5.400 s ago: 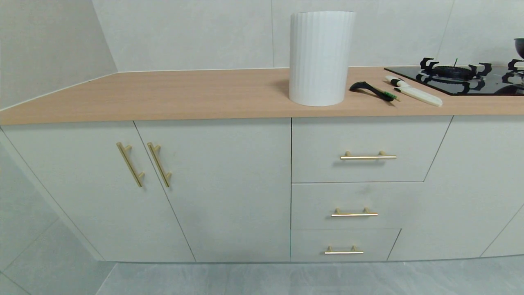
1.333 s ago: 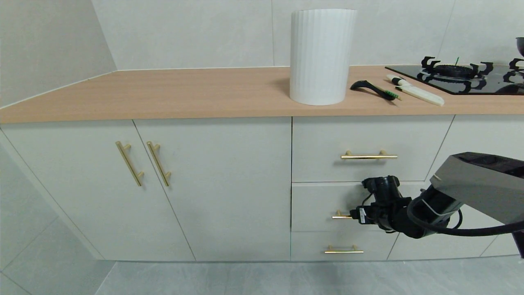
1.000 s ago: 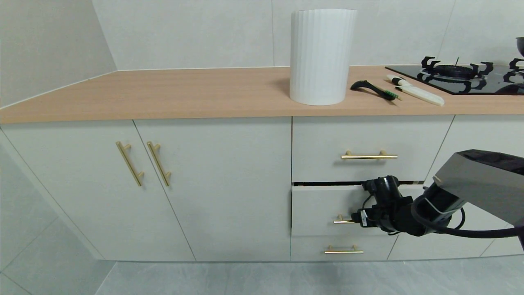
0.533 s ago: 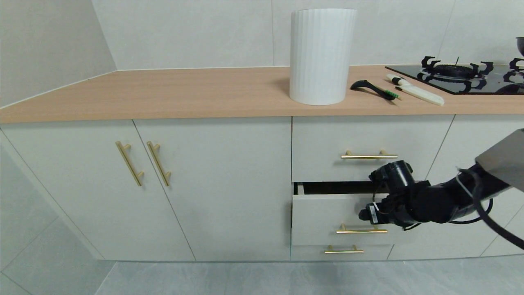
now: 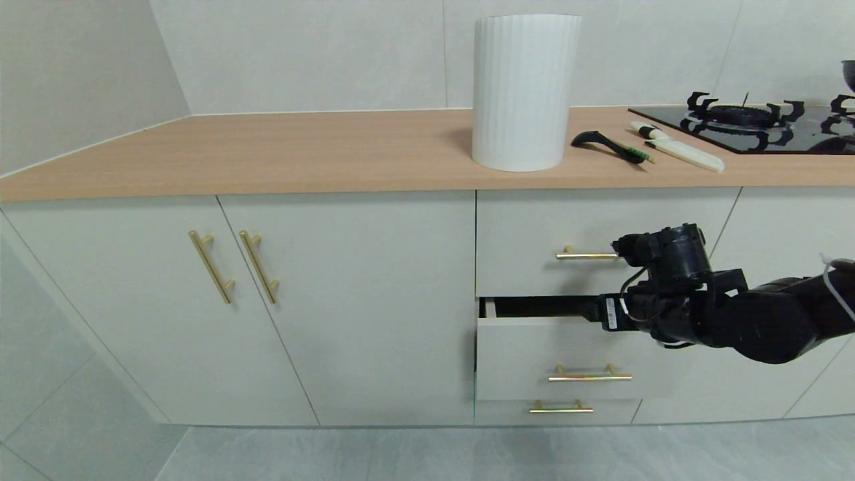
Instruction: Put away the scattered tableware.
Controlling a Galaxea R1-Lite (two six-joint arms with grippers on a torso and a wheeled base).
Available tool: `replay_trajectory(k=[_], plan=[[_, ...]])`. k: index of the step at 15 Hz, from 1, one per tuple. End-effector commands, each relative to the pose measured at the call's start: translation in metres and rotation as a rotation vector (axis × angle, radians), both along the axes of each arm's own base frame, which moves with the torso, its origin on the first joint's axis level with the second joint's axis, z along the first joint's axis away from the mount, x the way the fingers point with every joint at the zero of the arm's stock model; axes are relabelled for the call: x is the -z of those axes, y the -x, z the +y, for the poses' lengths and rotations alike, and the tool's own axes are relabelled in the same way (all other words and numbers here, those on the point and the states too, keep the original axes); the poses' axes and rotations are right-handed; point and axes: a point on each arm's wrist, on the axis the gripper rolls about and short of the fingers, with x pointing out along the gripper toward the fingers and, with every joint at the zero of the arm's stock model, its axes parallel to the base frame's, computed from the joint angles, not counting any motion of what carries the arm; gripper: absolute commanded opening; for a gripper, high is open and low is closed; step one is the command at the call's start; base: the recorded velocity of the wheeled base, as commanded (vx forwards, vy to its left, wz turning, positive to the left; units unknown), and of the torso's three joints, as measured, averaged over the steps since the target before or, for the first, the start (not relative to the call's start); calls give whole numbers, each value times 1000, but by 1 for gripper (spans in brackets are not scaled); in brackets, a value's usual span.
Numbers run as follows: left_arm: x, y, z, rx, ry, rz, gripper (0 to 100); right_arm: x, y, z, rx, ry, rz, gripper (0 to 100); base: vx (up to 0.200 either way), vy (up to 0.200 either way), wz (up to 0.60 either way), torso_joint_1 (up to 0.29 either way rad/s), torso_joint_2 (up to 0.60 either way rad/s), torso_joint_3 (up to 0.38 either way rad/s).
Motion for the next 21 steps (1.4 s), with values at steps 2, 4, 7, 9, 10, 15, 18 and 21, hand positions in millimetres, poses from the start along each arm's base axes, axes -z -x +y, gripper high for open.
replay_trajectory(k=[2, 4, 7, 9, 10, 15, 18, 21], plan=[[0, 0, 0, 0, 0, 1, 100, 24, -12, 3, 6, 3, 4, 100, 0, 0, 0, 0, 0, 0], [0, 0, 0, 0, 0, 1, 100, 38, -20, 5, 8, -1, -4, 100, 0, 0, 0, 0, 0, 0], [0, 0, 0, 0, 0, 1, 100, 53, -29, 7, 12, -8, -28, 100, 0, 0, 0, 0, 0, 0], [0, 0, 0, 0, 0, 1, 100, 57, -32, 9, 12, -13, -44, 100, 0, 0, 0, 0, 0, 0], [0, 0, 0, 0, 0, 1, 100, 59, -34, 9, 15, -17, -56, 100, 0, 0, 0, 0, 0, 0], [0, 0, 0, 0, 0, 1, 100, 58, -29, 7, 9, -6, -47, 100, 0, 0, 0, 0, 0, 0], [0, 0, 0, 0, 0, 1, 100, 55, -26, 6, 6, -2, -35, 100, 0, 0, 0, 0, 0, 0], [0, 0, 0, 0, 0, 1, 100, 44, -17, 3, -1, 11, 15, 100, 0, 0, 0, 0, 0, 0]])
